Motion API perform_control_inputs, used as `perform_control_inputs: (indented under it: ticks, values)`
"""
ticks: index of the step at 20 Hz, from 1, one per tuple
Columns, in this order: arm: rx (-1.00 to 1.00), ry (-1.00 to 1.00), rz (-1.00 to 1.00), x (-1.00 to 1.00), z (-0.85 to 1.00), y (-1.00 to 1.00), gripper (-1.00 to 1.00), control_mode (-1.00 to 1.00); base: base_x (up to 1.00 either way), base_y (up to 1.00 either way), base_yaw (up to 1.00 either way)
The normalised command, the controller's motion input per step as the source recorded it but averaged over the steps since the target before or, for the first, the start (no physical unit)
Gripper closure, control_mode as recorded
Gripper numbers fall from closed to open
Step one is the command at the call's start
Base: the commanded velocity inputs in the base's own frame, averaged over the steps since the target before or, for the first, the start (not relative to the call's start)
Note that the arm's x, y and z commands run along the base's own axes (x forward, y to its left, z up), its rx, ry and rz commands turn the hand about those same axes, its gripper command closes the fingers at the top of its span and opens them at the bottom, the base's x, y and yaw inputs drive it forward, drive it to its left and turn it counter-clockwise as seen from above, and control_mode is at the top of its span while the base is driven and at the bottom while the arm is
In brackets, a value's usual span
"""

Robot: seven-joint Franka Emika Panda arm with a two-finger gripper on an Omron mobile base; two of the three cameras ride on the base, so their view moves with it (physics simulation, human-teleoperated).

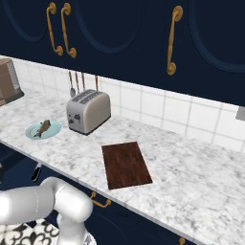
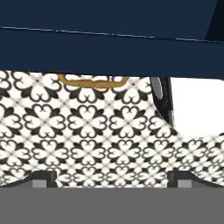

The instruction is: Pick up the knife from the drawer and place it on the cutting board. Then place the meat from the plate to the cutting board.

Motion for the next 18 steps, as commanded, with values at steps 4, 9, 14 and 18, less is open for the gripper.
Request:
perform_control_inputs:
  ticks: [4,9,14,18]
  values:
    - [0.01,0.0,0.14,0.68,0.33,-0.49,-1.0,-1.0,0.0,0.0,0.0]
    - [0.0,0.0,0.13,0.31,-0.21,-0.5,-1.0,-1.0,0.0,0.0,0.0]
    - [0.02,0.0,0.13,0.46,-0.33,-0.46,-1.0,-1.0,0.0,0.0,0.0]
    - [0.03,0.0,0.08,0.3,-0.71,-0.07,-1.0,-1.0,0.0,0.0,0.0]
